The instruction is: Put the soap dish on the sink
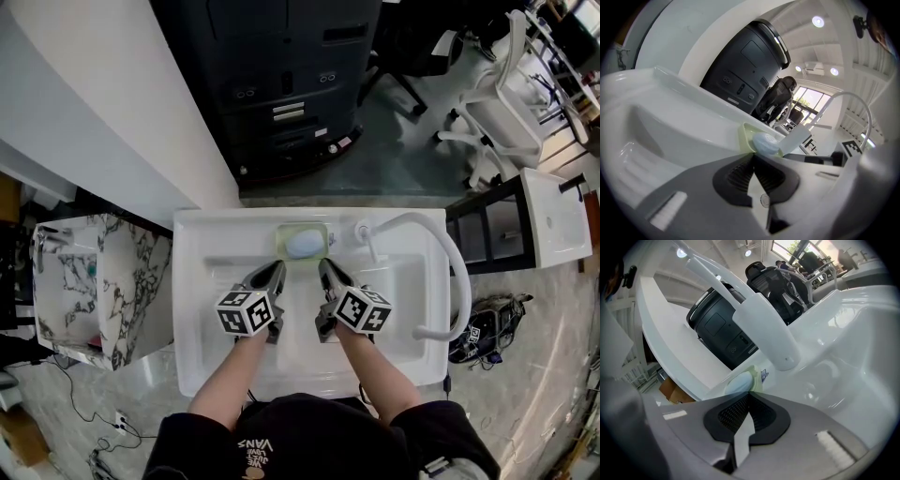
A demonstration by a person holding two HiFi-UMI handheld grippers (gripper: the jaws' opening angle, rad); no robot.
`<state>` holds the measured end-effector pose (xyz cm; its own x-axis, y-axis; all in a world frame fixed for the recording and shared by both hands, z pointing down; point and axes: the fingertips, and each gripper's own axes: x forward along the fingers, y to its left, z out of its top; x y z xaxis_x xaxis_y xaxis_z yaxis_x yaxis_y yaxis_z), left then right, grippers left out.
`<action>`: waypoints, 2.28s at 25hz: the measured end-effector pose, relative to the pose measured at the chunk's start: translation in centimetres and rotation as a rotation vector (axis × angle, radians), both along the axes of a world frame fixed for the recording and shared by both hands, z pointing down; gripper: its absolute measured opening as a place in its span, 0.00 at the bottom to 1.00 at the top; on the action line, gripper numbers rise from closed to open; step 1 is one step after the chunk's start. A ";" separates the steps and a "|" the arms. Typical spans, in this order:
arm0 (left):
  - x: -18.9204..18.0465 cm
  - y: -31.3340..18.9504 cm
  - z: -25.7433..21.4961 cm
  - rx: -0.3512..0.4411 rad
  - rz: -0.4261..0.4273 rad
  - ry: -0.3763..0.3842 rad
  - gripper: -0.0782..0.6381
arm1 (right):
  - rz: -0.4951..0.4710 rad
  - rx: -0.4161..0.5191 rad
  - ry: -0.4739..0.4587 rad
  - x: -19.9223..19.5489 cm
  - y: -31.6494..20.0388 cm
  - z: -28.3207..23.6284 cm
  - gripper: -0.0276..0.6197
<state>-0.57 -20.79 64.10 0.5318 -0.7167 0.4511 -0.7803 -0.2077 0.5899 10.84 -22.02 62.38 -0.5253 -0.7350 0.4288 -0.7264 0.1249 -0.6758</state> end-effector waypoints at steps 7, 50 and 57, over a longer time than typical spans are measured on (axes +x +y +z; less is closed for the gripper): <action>-0.1 0.4 -0.4 0.001 0.024 0.001 0.18 | 0.037 0.004 0.001 0.7 0.5 -0.4 0.05; -3.6 11.9 -9.7 0.182 0.298 0.005 0.18 | 0.174 0.210 0.058 -2.8 14.7 -10.2 0.05; -4.6 14.1 -10.4 0.206 0.325 -0.002 0.18 | 0.183 0.220 0.089 -3.1 16.9 -11.0 0.05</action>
